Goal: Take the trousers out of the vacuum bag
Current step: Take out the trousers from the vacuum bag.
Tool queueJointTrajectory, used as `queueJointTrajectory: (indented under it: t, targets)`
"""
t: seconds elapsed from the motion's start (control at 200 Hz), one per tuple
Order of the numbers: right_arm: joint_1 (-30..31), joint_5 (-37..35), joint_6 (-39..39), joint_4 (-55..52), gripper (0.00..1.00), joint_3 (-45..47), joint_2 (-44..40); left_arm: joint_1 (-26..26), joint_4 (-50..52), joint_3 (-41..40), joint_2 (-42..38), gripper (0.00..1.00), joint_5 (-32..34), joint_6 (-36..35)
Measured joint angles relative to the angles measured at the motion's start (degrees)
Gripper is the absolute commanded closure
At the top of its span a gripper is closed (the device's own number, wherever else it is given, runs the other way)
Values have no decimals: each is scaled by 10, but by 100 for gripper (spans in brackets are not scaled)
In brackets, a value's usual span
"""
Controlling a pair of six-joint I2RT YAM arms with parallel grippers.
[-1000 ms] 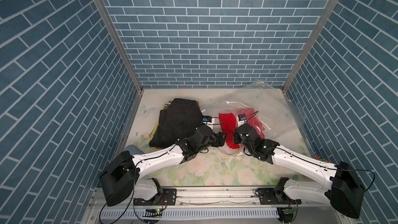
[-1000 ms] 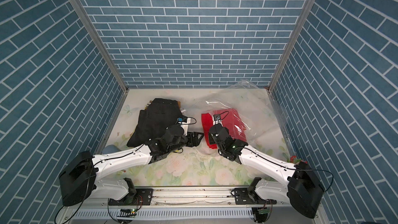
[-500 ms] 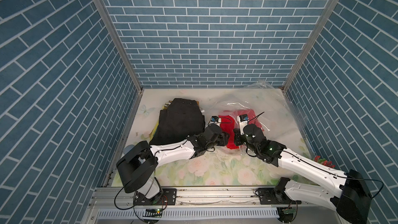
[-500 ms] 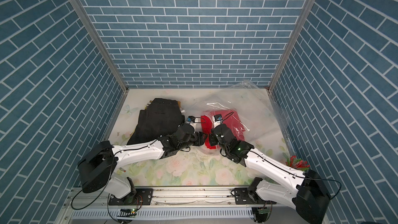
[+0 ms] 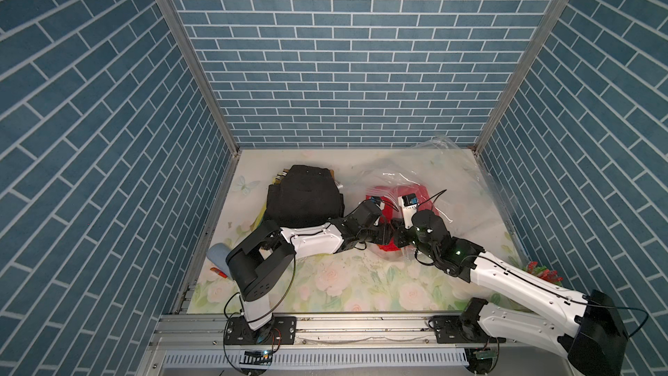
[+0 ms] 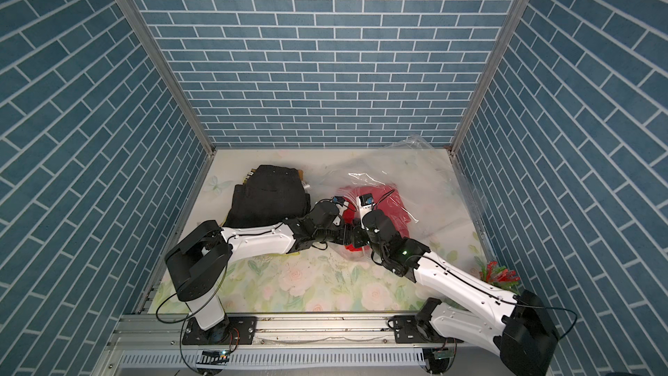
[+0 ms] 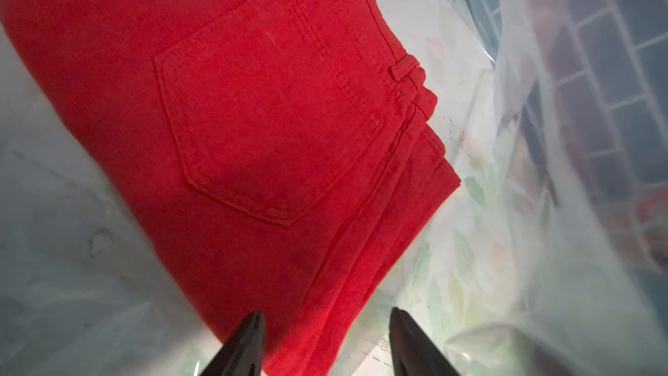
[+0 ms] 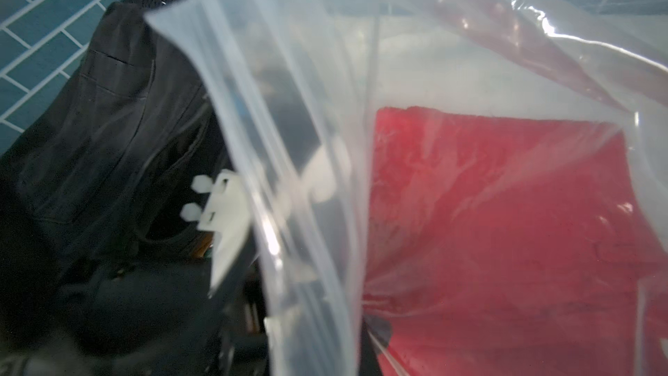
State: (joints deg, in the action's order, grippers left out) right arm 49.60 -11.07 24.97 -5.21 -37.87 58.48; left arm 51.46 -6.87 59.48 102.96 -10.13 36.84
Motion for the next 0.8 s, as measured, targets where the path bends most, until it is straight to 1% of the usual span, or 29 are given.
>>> queueJointTrajectory:
  t: [0.24, 0.355, 0.56, 0.795]
  targets:
    - [0, 22, -14, -7, 100, 0, -36, -36, -16, 45, 51, 28, -5, 10]
    - [0, 28, -15, -10, 100, 2, -46, -58, -15, 64, 59, 24, -2, 17]
    - [0, 35, -16, -17, 100, 5, -51, -91, 4, 115, 64, 23, 26, 13]
    - [0, 36, -20, -25, 100, 4, -53, -95, 46, 171, 106, 23, 79, 6]
